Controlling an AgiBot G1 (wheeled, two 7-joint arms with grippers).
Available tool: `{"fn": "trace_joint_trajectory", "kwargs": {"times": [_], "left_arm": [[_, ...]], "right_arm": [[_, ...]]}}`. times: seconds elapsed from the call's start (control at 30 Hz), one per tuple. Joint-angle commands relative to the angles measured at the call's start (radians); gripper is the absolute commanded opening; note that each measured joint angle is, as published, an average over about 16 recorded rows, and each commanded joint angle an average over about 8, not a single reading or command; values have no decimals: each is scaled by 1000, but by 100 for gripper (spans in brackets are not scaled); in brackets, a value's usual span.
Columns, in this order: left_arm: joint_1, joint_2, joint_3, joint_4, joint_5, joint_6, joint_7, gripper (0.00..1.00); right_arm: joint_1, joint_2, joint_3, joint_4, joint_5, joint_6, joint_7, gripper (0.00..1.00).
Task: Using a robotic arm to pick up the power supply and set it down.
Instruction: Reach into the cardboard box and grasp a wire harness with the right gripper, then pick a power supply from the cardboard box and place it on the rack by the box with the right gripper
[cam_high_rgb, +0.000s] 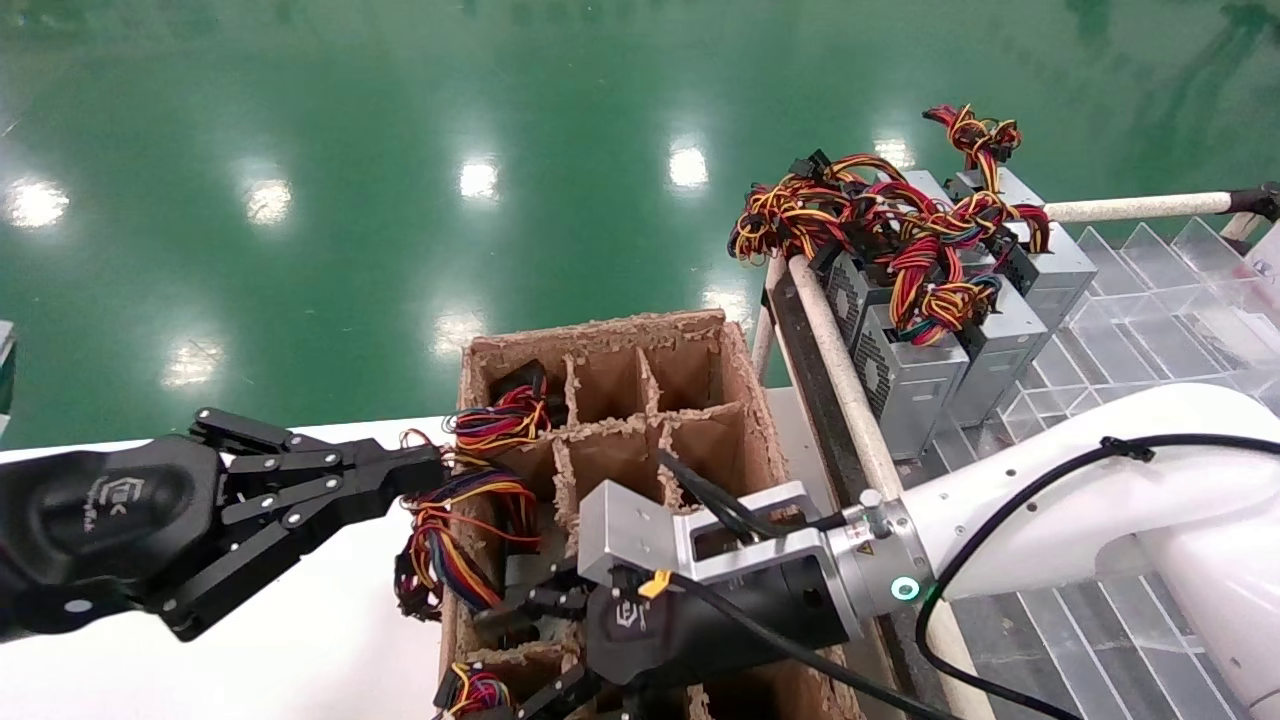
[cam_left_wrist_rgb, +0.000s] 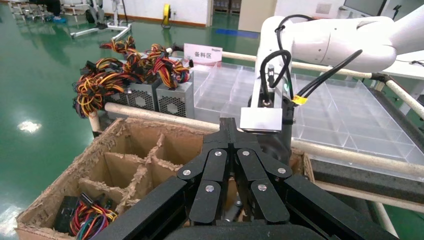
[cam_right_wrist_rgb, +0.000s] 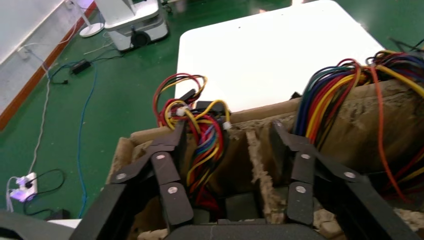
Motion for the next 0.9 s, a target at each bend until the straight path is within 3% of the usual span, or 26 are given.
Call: {"fn": "trace_joint_trajectory", "kwargs": {"times": [0.03,0.6,0.9], "left_arm": [[0,0,0,0,0,0,0,0],[0,0,0,0,0,0,0,0],[0,0,0,0,0,0,0,0]], "right_arm": [[2,0,-2,0,-1,-7,1,0],[-5,12,-15,66,1,-13,60,0],[16,51,22,94,110,-48,100,0]]}}
